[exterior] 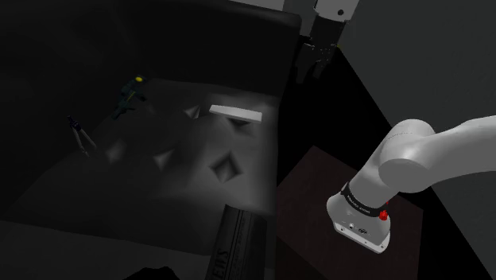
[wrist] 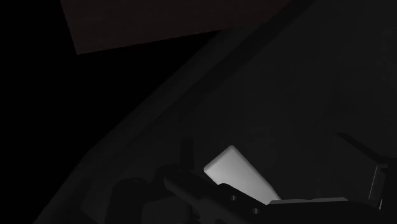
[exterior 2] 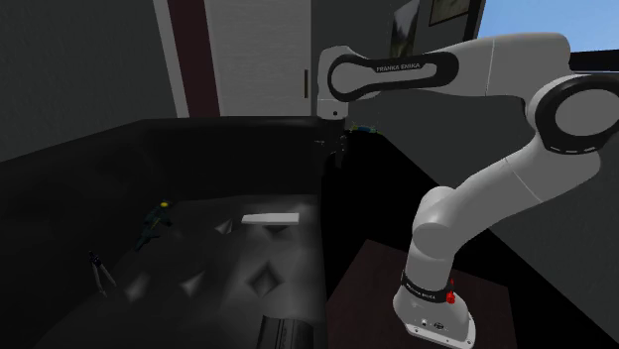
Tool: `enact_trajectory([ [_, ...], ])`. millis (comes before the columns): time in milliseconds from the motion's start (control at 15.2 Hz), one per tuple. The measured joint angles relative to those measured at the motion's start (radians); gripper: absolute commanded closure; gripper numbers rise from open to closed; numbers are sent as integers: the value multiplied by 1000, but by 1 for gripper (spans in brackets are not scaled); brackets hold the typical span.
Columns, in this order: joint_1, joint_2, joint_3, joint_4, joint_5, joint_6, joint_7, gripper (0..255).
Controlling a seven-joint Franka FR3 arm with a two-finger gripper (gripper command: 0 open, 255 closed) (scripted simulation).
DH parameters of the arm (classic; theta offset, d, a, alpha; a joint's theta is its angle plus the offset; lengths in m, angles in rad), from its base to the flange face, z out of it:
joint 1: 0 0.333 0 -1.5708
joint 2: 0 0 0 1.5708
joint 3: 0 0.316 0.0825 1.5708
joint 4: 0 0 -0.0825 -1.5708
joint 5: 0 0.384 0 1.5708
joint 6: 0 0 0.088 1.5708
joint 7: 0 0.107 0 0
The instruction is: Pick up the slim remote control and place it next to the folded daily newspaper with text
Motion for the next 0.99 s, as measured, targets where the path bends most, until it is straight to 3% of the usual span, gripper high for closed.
enact_trajectory([
  [264,18,71,-11,0,-10,69,-57,0],
  [990,103,462,-56,89,-37,375,-357,0],
])
